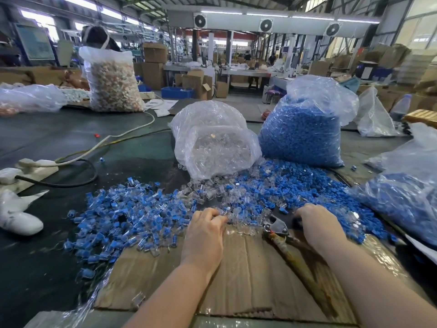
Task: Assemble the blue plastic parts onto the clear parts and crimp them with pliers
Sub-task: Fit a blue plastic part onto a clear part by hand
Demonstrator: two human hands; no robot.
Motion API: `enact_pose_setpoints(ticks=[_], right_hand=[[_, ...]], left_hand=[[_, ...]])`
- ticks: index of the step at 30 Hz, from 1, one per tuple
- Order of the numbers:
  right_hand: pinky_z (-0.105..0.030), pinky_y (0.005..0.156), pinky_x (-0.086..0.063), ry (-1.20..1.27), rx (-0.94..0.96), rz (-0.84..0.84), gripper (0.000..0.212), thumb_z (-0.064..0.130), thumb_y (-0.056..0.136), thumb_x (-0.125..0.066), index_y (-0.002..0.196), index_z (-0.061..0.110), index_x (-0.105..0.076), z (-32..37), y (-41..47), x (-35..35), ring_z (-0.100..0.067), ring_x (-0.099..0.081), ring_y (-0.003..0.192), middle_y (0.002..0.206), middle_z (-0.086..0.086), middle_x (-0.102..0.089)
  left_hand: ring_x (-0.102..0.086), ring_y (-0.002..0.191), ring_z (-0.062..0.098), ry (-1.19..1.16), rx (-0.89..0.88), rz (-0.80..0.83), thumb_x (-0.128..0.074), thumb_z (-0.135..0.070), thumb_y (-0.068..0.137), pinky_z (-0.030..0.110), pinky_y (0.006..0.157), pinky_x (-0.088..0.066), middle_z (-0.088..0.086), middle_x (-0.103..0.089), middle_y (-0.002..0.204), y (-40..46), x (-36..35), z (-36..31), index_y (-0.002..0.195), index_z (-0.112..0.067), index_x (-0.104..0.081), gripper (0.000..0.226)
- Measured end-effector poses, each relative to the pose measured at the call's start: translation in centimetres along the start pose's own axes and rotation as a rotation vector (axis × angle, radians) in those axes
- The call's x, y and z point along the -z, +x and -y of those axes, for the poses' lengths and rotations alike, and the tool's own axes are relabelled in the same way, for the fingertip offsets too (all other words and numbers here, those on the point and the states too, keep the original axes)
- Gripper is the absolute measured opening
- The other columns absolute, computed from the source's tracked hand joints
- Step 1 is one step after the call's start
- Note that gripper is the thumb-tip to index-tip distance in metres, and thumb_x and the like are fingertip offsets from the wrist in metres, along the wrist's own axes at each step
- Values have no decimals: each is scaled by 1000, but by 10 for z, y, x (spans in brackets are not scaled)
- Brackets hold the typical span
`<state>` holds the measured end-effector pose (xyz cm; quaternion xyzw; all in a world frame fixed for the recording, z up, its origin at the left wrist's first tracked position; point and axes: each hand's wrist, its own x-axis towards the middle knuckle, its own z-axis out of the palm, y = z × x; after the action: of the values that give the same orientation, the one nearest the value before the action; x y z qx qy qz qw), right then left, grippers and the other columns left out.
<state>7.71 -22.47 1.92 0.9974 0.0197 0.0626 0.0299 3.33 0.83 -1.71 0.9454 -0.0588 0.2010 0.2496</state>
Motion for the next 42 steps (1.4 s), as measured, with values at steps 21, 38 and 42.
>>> enact_pose_setpoints(ticks=[21,38,42], right_hand=[[-31,82,-44,685,106,-263,18,2,86,-56,93,14,-67,99,-70,-3,-17,-55,87,95,3,-58],[-18,75,-39,794,86,-334,16,3,82,-63,91,15,-70,95,-78,-8,-12,-56,84,90,4,-64],[-17,75,-39,783,77,-352,11,8,86,-62,91,15,-69,95,-77,-9,-12,-56,84,89,4,-65]], left_hand=[[-30,98,1,48,-63,-11,-43,-26,97,13,88,-25,-10,-46,111,-8,4,-4,133,-26,-48,36],[-51,96,5,-63,-227,-8,-53,-21,93,15,85,-40,-8,-62,105,-14,9,-8,112,-21,-60,21],[-52,92,4,-103,-237,18,-52,-22,93,19,85,-45,-8,-60,103,-15,11,-10,110,-22,-58,19]])
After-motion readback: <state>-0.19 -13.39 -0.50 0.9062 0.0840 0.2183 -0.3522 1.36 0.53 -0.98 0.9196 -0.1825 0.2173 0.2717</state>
